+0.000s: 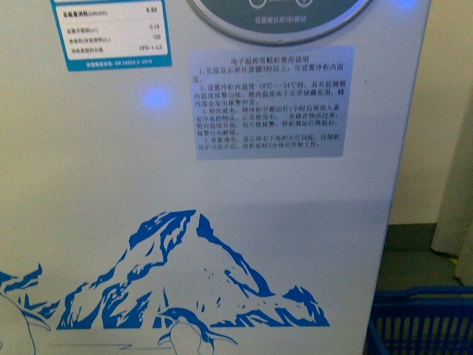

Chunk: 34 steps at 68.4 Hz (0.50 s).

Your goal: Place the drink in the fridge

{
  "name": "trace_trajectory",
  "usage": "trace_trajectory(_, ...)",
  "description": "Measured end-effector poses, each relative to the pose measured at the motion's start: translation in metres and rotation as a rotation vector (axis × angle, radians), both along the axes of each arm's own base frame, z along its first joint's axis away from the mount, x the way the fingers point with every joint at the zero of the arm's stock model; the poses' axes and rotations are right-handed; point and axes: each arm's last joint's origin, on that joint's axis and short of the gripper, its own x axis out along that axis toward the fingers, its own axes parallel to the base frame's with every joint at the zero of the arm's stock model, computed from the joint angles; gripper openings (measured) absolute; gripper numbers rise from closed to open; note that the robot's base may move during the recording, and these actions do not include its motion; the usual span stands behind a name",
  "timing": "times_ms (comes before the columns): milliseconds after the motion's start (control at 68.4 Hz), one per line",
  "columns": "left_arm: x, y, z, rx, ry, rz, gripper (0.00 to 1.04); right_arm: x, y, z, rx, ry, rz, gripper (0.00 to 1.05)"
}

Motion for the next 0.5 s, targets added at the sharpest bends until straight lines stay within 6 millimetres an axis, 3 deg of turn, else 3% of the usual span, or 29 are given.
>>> trace_trajectory(176, 0.000, 0.000, 0.000, 0.000, 0.000, 0.000, 0.97, -0.060, 0.027, 0.012, -0.019, -0.078, -0.030, 0.40)
trace_trajectory(380, 0.000, 0.000, 0.000, 0.000, 0.000, 0.000, 0.97, -0.106, 0.044, 0.025, -0.030, -0.170, -0.050, 0.40)
trace_trajectory(497, 0.000, 0.000, 0.000, 0.000, 0.000, 0.000, 0.97, -0.121, 0.047, 0.026, -0.026, -0.186, -0.061, 0.40)
